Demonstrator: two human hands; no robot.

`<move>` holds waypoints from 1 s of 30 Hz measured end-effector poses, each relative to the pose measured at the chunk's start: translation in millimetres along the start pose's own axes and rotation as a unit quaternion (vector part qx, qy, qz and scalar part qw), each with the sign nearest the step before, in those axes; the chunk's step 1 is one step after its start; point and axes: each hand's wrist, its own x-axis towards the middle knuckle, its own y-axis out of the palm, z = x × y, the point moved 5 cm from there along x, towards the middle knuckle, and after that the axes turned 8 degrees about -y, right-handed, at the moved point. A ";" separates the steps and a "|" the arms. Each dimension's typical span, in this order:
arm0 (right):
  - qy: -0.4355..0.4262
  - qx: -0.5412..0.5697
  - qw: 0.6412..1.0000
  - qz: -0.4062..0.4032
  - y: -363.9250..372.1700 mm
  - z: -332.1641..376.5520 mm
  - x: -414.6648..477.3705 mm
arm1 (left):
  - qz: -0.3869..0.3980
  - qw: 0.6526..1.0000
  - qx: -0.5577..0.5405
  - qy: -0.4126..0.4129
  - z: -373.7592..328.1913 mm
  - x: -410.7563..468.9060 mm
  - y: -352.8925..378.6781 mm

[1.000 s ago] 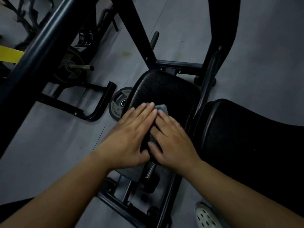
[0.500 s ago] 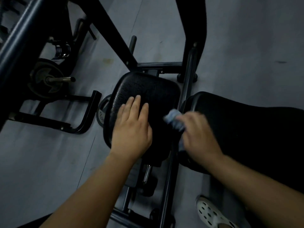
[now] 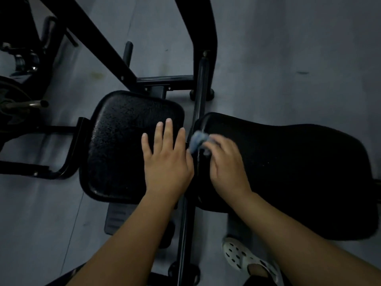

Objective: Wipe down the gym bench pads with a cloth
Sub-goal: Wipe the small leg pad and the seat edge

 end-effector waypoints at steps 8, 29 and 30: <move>-0.022 0.014 1.000 0.018 -12.5 -14.1 -74.9 | 0.042 0.991 -0.015 0.125 -40.9 -2.5 14.9; -0.079 0.013 0.996 -0.037 10.6 -55.5 -39.9 | -0.003 0.988 0.045 0.150 -45.9 -10.8 25.2; -0.074 0.007 0.996 -0.045 6.9 -74.5 -36.7 | -0.009 0.988 0.047 0.148 -45.6 -12.1 24.2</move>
